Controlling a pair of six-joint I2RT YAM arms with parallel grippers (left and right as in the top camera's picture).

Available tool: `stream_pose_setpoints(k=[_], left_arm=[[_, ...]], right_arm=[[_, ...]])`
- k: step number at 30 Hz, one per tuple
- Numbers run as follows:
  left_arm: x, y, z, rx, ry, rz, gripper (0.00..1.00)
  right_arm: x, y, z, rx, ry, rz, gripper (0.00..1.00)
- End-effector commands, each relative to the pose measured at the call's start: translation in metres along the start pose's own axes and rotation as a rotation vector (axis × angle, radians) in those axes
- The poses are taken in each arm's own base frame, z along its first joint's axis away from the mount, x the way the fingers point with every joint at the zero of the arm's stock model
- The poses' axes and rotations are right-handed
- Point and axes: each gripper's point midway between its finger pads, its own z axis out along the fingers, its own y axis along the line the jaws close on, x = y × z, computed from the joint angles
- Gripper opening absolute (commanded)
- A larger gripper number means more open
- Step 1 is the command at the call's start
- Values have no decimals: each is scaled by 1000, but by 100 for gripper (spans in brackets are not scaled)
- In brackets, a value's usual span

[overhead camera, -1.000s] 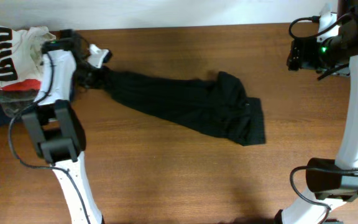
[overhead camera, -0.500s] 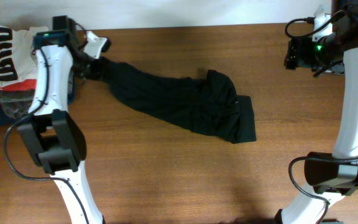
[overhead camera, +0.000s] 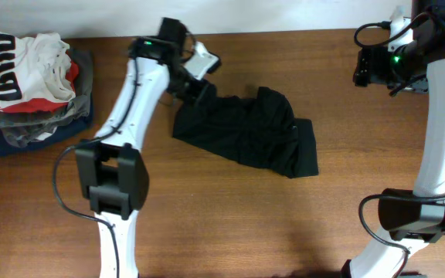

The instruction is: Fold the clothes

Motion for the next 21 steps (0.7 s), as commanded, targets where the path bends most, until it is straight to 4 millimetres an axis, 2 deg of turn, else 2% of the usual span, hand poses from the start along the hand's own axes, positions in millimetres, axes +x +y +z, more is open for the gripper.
stream_pose_setpoints(k=[1, 5, 8, 9, 12, 21], left_arm=[[-2, -13, 1, -93, 37, 57, 1], [2, -26, 26, -101, 93, 96, 1], [8, -29, 44, -115, 140, 111, 15], [11, -26, 49, -136, 162, 114, 15], [23, -11, 59, -210, 225, 115, 0], [38, 30, 46, -321, 275, 69, 1]], right_arm=[[0, -2, -3, -1, -3, -4, 84], [1, -2, -3, 0, 0, -4, 84], [1, -2, -3, -1, 0, -4, 84], [1, -2, -3, 0, 0, -4, 84], [1, -2, -3, 0, 0, -4, 84], [2, -2, -1, -1, 6, -4, 84]])
